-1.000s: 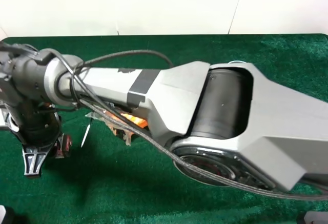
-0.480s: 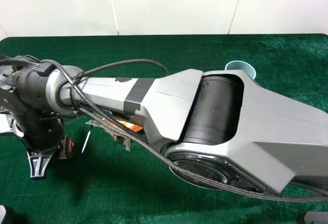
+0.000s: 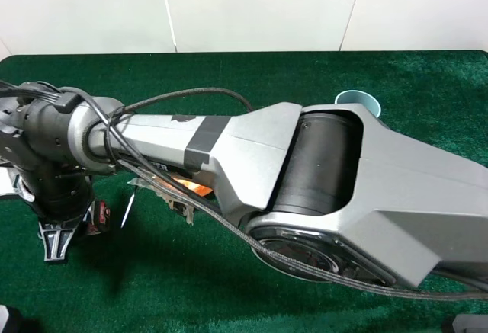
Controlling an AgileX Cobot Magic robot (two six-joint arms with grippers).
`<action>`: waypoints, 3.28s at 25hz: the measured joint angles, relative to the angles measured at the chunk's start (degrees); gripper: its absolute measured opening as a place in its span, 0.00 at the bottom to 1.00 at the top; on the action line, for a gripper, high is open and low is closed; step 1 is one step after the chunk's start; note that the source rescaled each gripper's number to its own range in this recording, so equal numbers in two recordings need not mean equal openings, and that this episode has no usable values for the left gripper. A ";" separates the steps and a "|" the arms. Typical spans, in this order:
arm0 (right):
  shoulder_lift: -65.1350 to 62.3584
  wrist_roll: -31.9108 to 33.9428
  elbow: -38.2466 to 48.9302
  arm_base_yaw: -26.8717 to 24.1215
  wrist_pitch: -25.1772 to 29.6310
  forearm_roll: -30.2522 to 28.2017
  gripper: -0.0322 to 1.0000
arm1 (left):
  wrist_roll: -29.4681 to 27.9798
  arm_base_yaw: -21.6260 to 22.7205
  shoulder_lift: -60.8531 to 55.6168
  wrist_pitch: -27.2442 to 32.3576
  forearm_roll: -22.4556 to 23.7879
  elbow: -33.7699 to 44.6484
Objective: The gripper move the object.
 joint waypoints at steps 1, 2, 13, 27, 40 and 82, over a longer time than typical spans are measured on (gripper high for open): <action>0.00 0.00 0.00 0.00 0.00 -0.08 0.36 | 0.00 0.00 0.00 0.00 0.00 0.00; 0.00 0.00 0.00 0.00 0.00 -0.14 0.43 | 0.00 0.00 0.00 0.00 0.00 0.00; -1.46 1.13 0.00 0.00 0.12 -1.10 0.99 | 0.00 0.00 0.00 0.00 0.00 0.00; -13.03 4.05 0.00 -4.10 9.60 -4.19 1.00 | 0.00 0.00 0.00 0.00 0.00 0.00; -26.58 5.01 5.61 -17.53 9.85 -4.76 1.00 | 0.00 0.00 0.00 0.00 0.00 0.00; -132.23 16.80 100.35 -48.11 0.16 2.28 1.00 | 0.00 0.00 0.00 0.00 0.00 0.00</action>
